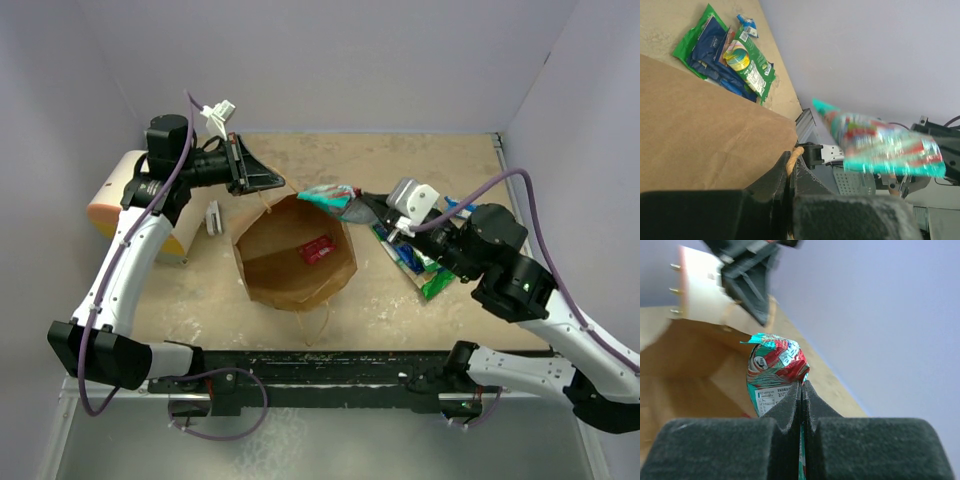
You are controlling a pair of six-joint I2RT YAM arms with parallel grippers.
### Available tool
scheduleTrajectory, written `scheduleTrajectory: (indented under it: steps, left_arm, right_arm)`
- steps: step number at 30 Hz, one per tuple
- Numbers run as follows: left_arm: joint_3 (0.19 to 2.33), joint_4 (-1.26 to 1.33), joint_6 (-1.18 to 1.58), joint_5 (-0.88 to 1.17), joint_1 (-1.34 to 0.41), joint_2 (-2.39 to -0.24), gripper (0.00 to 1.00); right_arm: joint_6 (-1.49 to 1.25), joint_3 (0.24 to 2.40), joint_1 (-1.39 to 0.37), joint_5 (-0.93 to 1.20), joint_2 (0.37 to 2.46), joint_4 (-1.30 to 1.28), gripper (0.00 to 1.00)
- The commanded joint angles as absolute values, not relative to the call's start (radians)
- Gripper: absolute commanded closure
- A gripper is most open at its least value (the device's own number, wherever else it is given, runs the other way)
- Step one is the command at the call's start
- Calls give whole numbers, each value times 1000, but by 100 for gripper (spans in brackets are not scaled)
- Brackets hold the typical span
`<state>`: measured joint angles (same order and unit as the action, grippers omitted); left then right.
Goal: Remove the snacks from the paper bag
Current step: Take out the snack from the paper bag.
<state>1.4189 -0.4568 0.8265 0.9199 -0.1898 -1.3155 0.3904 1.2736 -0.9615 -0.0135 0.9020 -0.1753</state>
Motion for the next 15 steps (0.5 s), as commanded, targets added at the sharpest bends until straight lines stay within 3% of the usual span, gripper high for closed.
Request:
scheduleTrajectory:
  steps: [1,6,15]
  left_arm:
    - [1421,-412,825,923,-179,-1306,100]
    - [1436,-415,823,921,-179,-1303,100]
    - [1424,-418,824,926,-179,-1294,100]
  right_arm:
    - [488,1305,-917,-332,890,-72,100]
    - [481,1258,-787,-479,896,-96,100]
    - [410,1090,-524,-438,940,-209,100]
